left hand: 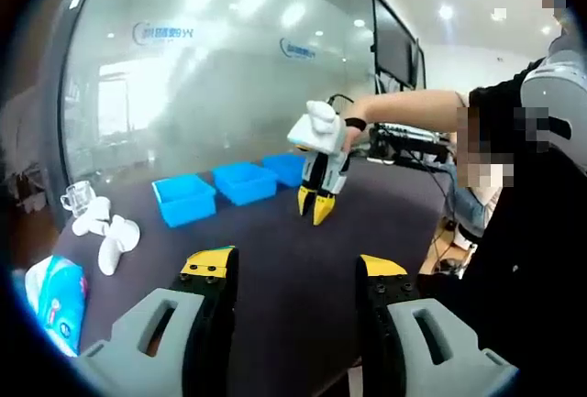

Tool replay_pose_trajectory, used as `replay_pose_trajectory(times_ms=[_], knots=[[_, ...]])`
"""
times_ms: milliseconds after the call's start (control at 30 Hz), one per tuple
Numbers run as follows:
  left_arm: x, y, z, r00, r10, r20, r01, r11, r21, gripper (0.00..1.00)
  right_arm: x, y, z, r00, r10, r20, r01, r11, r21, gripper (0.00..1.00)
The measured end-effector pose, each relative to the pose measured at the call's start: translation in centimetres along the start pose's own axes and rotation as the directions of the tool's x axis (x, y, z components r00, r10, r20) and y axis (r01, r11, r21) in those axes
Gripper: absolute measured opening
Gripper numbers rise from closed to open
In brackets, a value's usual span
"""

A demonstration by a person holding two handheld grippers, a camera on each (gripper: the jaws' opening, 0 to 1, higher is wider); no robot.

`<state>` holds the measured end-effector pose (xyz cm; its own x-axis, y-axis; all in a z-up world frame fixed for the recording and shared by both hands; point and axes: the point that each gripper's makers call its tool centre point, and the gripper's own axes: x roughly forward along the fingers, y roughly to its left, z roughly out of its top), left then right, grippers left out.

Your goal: Sort the screws, nuts, and washers into the corresponding bins

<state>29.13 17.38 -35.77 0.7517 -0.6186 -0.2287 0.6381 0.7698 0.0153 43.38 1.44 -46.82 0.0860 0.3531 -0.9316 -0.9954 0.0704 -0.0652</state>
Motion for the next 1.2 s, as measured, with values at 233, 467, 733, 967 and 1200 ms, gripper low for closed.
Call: replay_pose_trajectory(times_ms=[233, 467, 733, 967, 1200], knots=[[-0.28, 0.23, -0.14, 1.0, 0.011, -0.003, -0.011, 1.0, 0.0, 0.5, 0.18, -0.22, -0.1, 1.0, 0.023, -0.006, -0.023, 1.0, 0.02, 0.14], [-0.43, 0.24, -0.38, 1.0, 0.013, -0.003, -0.013, 1.0, -0.008, 0.5, 0.27, -0.27, -0.06, 0.999, 0.046, -0.003, -0.046, 0.998, 0.042, 0.12], [-0.46, 0.22, -0.27, 1.0, 0.012, 0.0, -0.012, 1.0, -0.007, 0.5, 0.46, -0.44, -0.01, 0.999, 0.05, -0.01, -0.05, 0.998, 0.046, 0.1], [-0.43, 0.1, -0.4, 1.0, 0.011, -0.001, -0.011, 1.0, -0.01, 0.5, 0.71, -0.46, 0.12, 0.997, 0.073, -0.024, -0.071, 0.996, 0.054, 0.08], [-0.55, 0.06, -0.51, 1.0, 0.013, -0.001, -0.013, 1.0, -0.014, 0.5, 0.65, -0.31, 0.11, 0.996, 0.089, -0.027, -0.088, 0.995, 0.054, 0.03]])
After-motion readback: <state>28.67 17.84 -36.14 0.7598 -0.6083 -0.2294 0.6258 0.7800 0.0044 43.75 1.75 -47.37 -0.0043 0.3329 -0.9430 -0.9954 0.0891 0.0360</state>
